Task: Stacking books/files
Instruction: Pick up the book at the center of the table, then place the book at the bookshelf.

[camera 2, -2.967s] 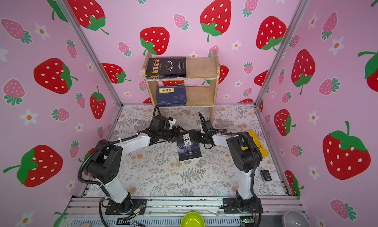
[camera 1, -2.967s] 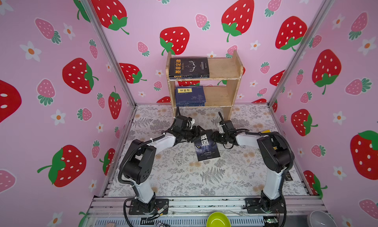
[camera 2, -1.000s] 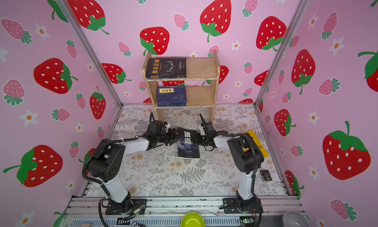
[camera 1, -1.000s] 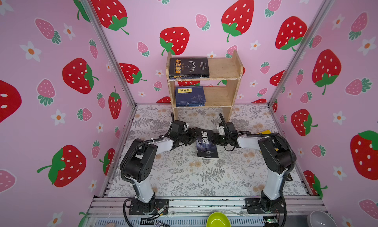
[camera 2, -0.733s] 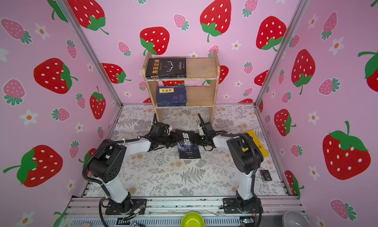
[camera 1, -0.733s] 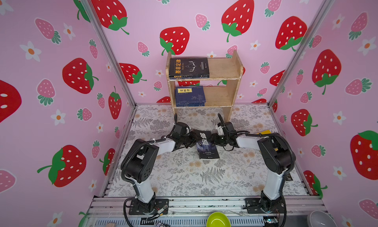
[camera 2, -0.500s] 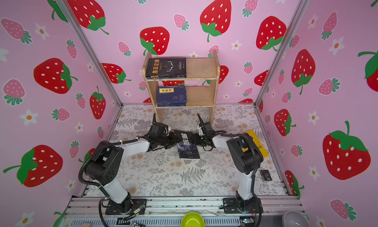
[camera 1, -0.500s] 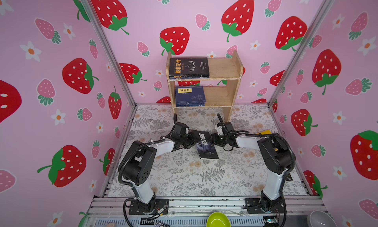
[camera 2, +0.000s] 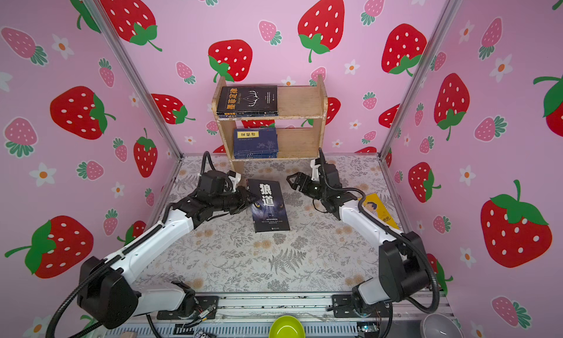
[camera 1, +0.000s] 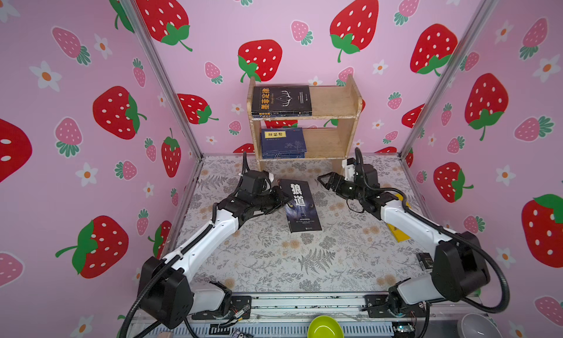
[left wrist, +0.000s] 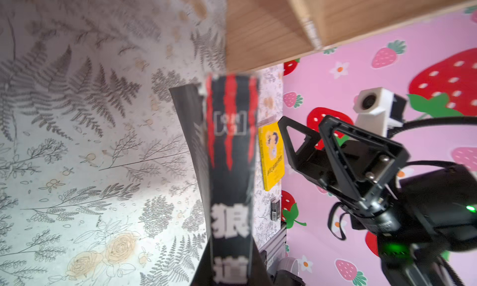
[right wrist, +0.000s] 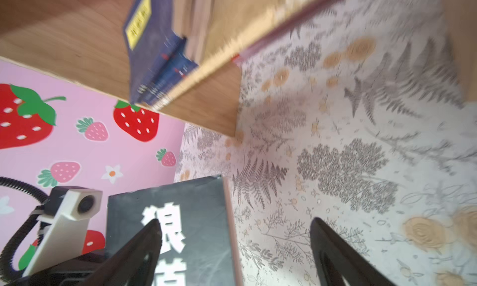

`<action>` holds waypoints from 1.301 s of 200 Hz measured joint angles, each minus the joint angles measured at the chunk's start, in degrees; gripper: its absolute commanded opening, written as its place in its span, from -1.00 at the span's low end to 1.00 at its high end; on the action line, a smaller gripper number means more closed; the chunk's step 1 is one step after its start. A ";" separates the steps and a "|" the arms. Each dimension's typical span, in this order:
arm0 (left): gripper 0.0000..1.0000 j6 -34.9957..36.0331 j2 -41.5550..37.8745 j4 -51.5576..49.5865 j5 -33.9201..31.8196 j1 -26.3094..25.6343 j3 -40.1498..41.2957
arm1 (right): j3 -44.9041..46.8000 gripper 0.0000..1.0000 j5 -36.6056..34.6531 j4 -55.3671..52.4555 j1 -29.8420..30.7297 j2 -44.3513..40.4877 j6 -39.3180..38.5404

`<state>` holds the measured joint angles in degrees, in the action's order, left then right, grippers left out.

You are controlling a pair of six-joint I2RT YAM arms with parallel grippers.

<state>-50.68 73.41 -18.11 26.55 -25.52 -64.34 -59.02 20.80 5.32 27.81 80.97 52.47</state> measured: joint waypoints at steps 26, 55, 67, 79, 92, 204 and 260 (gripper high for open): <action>-1.00 3.08 -1.86 -4.00 0.04 0.28 -13.68 | -3.13 0.99 -1.70 -1.57 -2.40 -4.90 0.50; -1.00 5.07 -0.92 -3.34 -0.94 1.25 -29.27 | -10.54 0.99 -3.63 -2.82 -3.78 -6.91 0.15; -1.00 5.86 0.31 -2.19 -2.58 1.53 -35.15 | -14.36 0.99 -4.15 -2.78 -3.98 -6.91 -0.20; -1.00 6.49 2.08 -0.63 -5.20 1.62 -40.33 | -17.90 0.99 -4.72 -2.49 -3.98 -6.88 -0.72; -1.00 6.82 4.20 1.92 -8.68 1.64 -44.22 | -21.35 0.99 -5.16 -1.64 -3.98 -6.78 -1.51; -1.00 -9.29 34.27 19.91 -37.33 4.09 -58.69 | -47.82 0.99 -15.54 -0.17 3.48 11.15 -19.04; -1.00 -11.82 38.82 22.80 -46.62 2.60 -62.73 | -49.07 0.93 -18.80 2.60 5.44 20.65 -19.23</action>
<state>-62.50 112.22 4.69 -20.08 -22.92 -127.07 -108.09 2.00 7.92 33.26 101.62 33.23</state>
